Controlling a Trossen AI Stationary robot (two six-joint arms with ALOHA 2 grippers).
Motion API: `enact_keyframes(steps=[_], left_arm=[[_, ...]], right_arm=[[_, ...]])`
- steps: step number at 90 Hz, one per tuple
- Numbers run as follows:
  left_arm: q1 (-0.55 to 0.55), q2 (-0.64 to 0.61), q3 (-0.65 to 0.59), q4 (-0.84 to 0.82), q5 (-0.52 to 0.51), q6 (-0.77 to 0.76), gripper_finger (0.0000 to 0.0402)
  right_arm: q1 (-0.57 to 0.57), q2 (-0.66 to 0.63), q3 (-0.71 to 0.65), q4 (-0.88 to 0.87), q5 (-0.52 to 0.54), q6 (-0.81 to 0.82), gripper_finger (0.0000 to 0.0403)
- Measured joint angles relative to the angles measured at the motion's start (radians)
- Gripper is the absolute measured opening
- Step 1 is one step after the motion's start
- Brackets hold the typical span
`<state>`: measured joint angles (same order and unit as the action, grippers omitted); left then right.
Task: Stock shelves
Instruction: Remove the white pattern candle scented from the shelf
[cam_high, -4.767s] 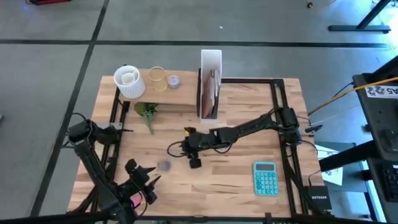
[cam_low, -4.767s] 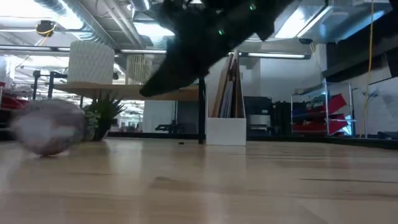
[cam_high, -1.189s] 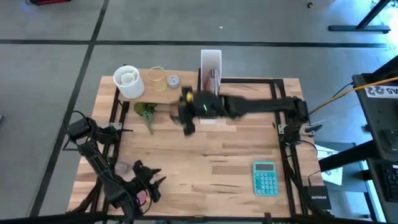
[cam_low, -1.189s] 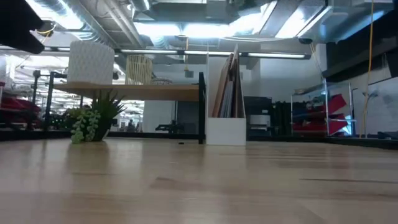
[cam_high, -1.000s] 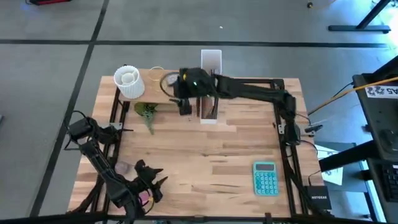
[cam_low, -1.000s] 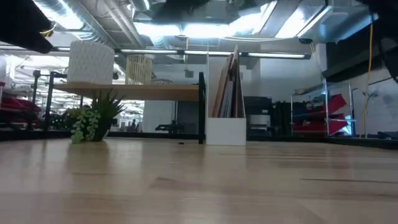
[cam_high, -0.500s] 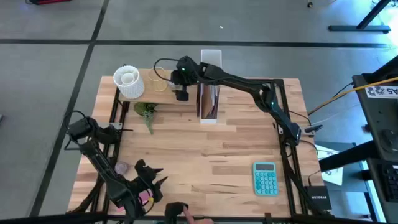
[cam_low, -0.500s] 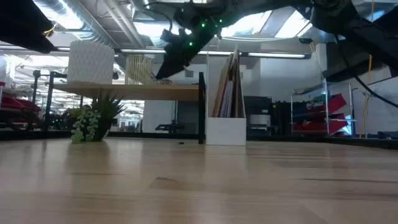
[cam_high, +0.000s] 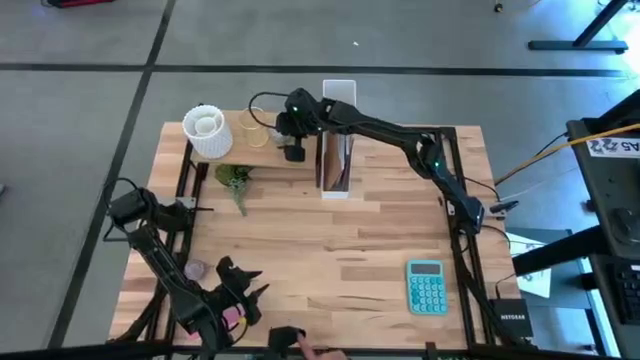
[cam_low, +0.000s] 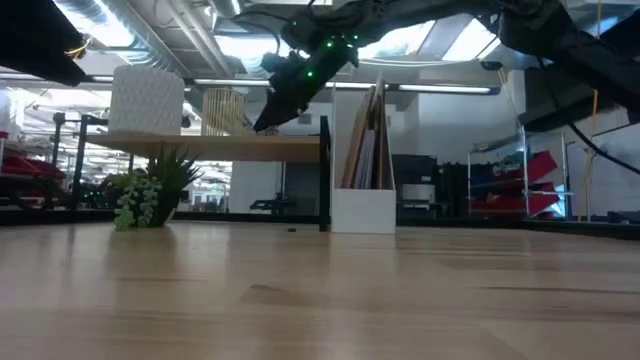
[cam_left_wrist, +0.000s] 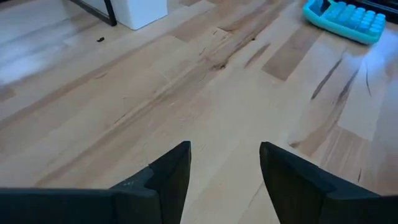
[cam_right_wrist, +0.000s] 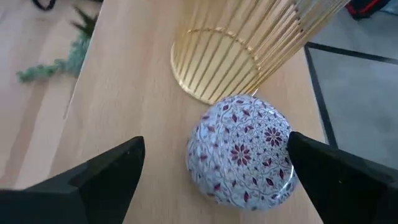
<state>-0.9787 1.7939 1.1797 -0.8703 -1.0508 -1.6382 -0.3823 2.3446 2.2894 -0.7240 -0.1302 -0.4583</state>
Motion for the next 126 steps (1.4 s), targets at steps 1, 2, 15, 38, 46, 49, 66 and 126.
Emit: enact_keyframes(steps=[1, 2, 15, 38, 46, 49, 66, 126], left_arm=[[0.0, 0.0, 0.0, 0.0, 0.0, 0.0, 0.0175], [0.0, 0.0, 0.0, 0.0, 0.0, 0.0, 0.0175], [0.0, 0.0, 0.0, 0.0, 0.0, 0.002, 0.0175], [0.0, 0.0, 0.0, -0.001, 0.0, 0.003, 0.0175], [0.0, 0.0, 0.0, -0.001, 0.0, 0.003, 0.0175], [0.0, 0.0, 0.0, -0.001, 0.0, 0.003, 0.0175], [0.0, 0.0, 0.0, -0.002, 0.0, 0.003, 0.0175], [0.0, 0.0, 0.0, -0.001, 0.002, 0.012, 0.0175]], right_arm=[[0.002, -0.001, 0.0, -0.004, 0.002, -0.004, 0.0379], [0.003, -0.001, 0.0, -0.008, 0.006, -0.009, 0.0379], [0.037, -0.004, 0.002, -0.029, 0.054, -0.038, 0.0379], [0.084, 0.005, 0.055, -0.052, 0.035, -0.048, 0.0379], [0.084, 0.005, 0.057, -0.035, 0.037, -0.042, 0.0379], [0.08, 0.005, 0.056, -0.028, 0.043, -0.036, 0.0379], [0.053, 0.005, 0.013, 0.035, 0.004, 0.042, 0.0379], [0.035, 0.002, -0.15, 0.26, -0.121, 0.169, 0.0307]])
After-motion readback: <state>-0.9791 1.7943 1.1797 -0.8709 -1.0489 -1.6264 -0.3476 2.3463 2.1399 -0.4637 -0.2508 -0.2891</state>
